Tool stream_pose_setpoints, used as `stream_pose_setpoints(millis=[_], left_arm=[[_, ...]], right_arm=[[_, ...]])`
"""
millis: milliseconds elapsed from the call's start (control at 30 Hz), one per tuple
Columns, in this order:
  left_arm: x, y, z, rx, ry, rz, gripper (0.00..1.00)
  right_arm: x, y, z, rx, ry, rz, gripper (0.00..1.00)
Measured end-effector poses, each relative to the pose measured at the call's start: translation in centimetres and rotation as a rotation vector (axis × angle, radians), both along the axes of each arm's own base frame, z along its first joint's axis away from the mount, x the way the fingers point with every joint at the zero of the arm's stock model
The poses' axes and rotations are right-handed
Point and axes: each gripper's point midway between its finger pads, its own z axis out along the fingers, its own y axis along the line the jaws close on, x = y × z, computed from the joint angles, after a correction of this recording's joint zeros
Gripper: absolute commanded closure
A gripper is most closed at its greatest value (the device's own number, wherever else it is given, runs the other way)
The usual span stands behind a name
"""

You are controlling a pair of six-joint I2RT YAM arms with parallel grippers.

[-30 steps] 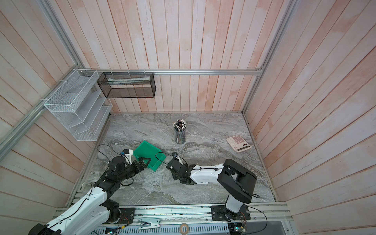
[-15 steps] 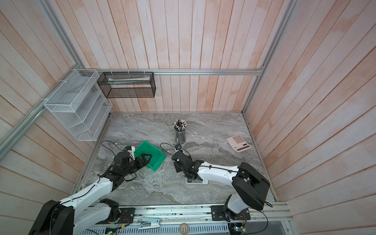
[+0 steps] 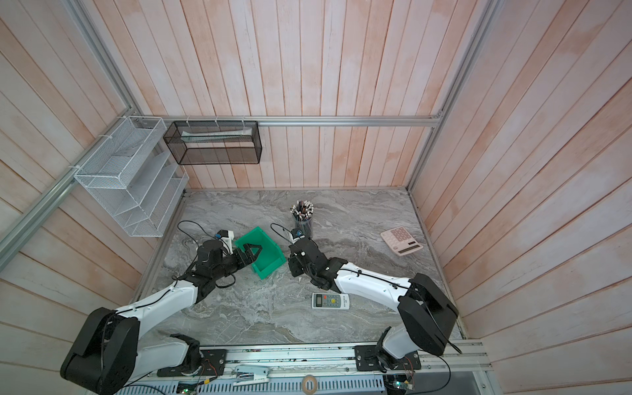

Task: Put the screwdriver in the bin
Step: Rotate the bin at the center of the table, then place the screwdriver into the bin.

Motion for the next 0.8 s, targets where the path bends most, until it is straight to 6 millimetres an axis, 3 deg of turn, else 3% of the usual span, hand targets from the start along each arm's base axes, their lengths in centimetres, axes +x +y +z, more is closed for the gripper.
stream_pose_setpoints(millis=[167, 367, 533, 800], left_arm=[[-0.7, 0.8, 3.5, 0.007, -0.072, 0.002, 0.00], [-2.5, 4.7, 5.8, 0.007, -0.091, 0.066, 0.00], [-4.5, 4.8, 6.2, 0.005, -0.074, 0.031, 0.00], [-5.6, 4.6, 5.2, 0.007, -0.025, -0.002, 0.00]], right_arm=[[0.2, 2.9, 1.6, 0.087, 0.029, 0.054, 0.91], [-1.1, 7.3, 0.9, 0.164, 0.127, 0.113, 0.92], [-1.8, 11.0, -0.1, 0.237, 0.219, 0.123, 0.91], [-0.6, 11.7, -1.6, 0.333, 0.334, -0.005, 0.90]])
